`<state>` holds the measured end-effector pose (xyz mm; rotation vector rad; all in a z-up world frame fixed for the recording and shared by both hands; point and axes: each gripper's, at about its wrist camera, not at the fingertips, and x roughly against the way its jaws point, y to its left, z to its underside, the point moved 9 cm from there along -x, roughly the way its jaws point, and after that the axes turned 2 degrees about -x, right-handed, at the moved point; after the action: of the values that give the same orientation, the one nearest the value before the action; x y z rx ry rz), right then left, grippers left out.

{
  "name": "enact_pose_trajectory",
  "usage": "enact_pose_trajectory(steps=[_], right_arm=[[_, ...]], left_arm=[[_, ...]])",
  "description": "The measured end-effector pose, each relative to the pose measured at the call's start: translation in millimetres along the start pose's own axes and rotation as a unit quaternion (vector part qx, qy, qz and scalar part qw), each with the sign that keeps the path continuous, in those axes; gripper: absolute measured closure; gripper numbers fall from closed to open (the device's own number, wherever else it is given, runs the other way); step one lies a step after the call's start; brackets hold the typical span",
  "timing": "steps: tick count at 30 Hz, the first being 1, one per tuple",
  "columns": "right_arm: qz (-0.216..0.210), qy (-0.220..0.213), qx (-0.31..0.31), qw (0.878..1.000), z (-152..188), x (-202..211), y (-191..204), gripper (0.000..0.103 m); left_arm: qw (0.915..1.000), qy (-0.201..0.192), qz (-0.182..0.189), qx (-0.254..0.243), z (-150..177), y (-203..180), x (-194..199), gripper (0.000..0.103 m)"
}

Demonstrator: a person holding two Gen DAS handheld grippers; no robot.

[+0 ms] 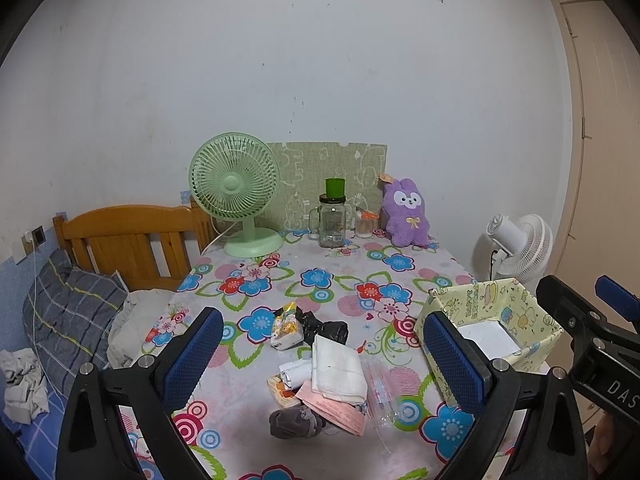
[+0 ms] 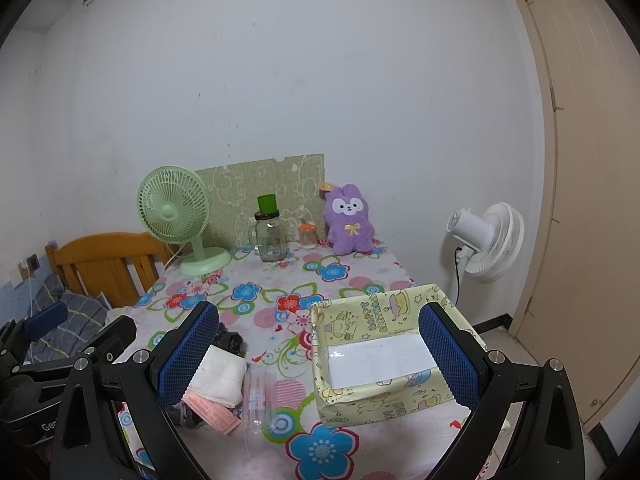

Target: Organize soft objects

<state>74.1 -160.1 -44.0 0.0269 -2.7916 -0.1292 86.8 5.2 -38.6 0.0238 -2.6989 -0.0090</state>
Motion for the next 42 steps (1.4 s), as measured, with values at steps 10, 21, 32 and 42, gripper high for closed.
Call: enact_pose_trajectory(steps=[10,21,32,42], right_arm=[[-0.006,0.01,0.005,1.0,5.8,-12.2,9.5,0.006],[-0.022,0.036,0.009,0.999,25.7,-39.7,27.9,0.011],[-0.039,0.057,0.003,0.998,51.7,-66.8,45.9,0.012],[-0.044,0.1,0.014,0.994,91.5,-92.9,62.7,0.013]], left_arm=[[0.9999,0.004,0.0,-0.014,10.1,-4.2,-11.0,0.005],[0.9996,0.027,0.005,0.002,32.3,1.6,-38.8,0.01],[0.9991,0.042,0.006,0.003,56.6,6.7,-59.2,0.012],[0.9957,0.091,0.009,0.015,96.2,17.6,-85.8,0.014]])
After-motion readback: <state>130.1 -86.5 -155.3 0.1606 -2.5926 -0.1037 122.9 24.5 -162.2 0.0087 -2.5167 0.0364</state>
